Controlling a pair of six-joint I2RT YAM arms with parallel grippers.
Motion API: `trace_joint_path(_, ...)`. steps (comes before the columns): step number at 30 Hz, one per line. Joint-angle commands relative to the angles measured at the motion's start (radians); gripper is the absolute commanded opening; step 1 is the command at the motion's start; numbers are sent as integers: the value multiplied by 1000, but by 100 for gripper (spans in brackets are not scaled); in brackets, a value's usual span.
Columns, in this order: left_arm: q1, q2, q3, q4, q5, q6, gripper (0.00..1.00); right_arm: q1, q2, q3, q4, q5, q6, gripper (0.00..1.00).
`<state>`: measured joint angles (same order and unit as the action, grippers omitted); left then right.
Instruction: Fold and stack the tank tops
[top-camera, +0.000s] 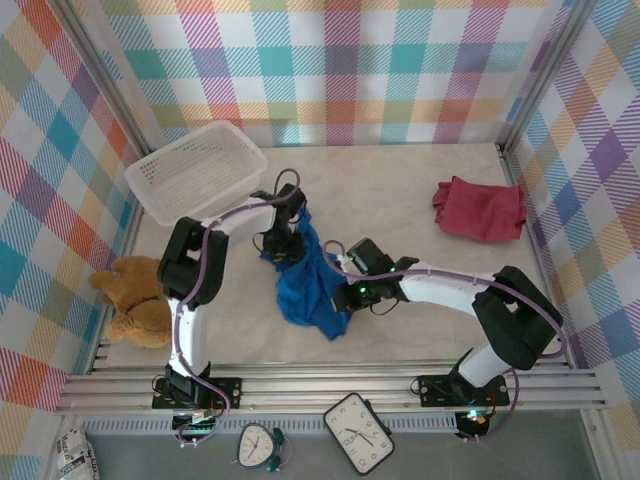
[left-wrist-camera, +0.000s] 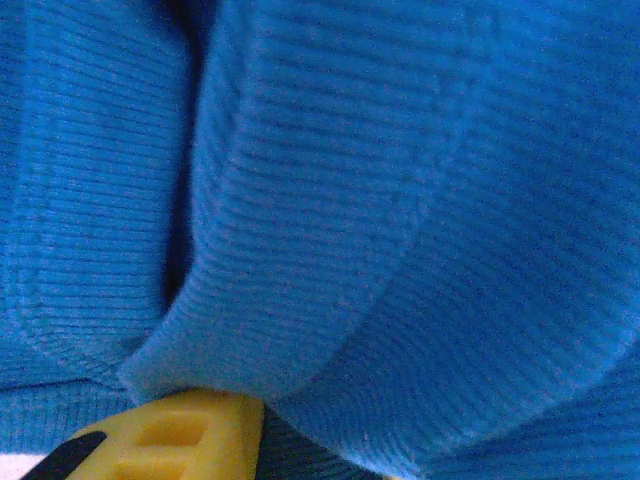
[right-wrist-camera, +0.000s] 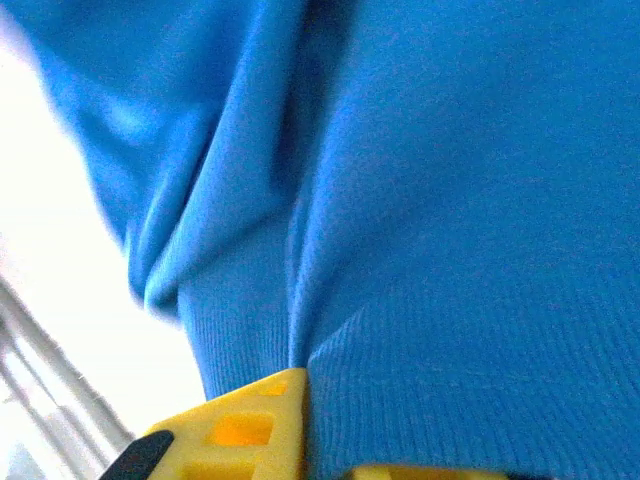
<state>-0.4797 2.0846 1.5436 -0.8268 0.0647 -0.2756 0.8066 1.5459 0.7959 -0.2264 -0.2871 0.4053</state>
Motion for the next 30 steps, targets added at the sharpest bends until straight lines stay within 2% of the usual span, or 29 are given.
trace_joint_path(1,1,126,144,-29,-15,102,37,38,28,20,57,-60,60,20)
trace_joint_path(3,-6,180,246,-44,-11,119,40,42,19,21,61,-65,68,26)
trace_joint_path(7,-29,250,419,-108,7,141,48,27,-73,18,-48,33,21,37)
trace_joint_path(11,-37,198,428,-111,14,149,53,-41,-214,-36,-144,111,16,44)
trace_joint_path(16,-39,80,382,-123,-1,148,59,-218,-270,-81,-135,163,-14,49)
trace_joint_path(21,-56,-81,249,-131,6,92,61,-339,-141,-35,-104,144,-104,50)
trace_joint_path(23,-65,-170,140,-108,38,51,61,-372,-96,-20,-74,111,-111,53)
trace_joint_path(28,-113,-347,-146,26,132,-101,61,-376,-9,23,-6,56,-109,58)
trace_joint_path(30,-147,-391,-228,63,125,-148,61,-374,17,39,11,54,-117,59)
